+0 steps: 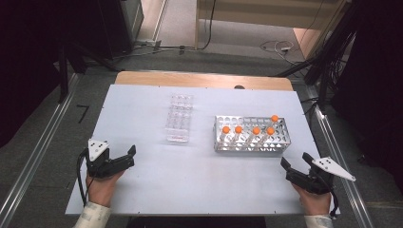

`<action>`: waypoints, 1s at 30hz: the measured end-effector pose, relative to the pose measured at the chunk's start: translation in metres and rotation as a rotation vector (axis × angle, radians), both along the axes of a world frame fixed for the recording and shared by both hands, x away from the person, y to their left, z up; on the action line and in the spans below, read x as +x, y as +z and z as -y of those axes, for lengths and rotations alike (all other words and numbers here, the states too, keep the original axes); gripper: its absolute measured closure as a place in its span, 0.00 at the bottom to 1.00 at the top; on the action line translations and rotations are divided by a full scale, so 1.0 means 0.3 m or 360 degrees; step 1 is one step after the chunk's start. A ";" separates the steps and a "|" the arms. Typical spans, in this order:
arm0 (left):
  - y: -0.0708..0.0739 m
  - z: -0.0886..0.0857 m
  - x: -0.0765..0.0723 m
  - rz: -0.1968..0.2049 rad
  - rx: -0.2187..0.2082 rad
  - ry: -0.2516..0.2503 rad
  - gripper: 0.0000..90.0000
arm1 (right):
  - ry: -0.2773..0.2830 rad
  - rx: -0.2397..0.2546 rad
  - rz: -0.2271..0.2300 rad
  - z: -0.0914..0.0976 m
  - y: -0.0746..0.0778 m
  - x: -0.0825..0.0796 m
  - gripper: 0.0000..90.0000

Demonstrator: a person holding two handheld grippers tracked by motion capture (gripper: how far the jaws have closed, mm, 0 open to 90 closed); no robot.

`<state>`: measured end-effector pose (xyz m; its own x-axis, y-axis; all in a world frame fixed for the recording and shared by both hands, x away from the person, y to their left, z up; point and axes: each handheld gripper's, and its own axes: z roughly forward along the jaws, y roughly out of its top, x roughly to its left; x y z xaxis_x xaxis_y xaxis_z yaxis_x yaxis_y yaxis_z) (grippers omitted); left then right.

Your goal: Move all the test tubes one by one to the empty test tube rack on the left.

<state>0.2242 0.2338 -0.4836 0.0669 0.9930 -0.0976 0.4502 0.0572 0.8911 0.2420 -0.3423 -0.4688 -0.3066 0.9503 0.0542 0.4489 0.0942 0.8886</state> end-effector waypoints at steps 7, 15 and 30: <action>-0.001 0.014 0.004 -0.0002 0.0020 -0.0013 0.03 | 0.0035 -0.0004 0.0009 -0.032 0.009 0.013 0.15; -0.002 0.030 0.009 -0.0006 0.0066 -0.0048 0.03 | 0.0052 -0.0011 0.0005 -0.045 0.006 0.018 0.15; -0.011 0.041 0.015 -0.0032 0.0113 -0.0064 0.04 | 0.0085 -0.0004 0.0026 -0.069 0.013 0.047 0.18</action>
<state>0.2289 0.2215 -0.4868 0.1058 0.9940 -0.0285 0.4687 -0.0246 0.8830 0.2562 -0.3214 -0.4647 -0.3577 0.9327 0.0466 0.4288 0.1197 0.8954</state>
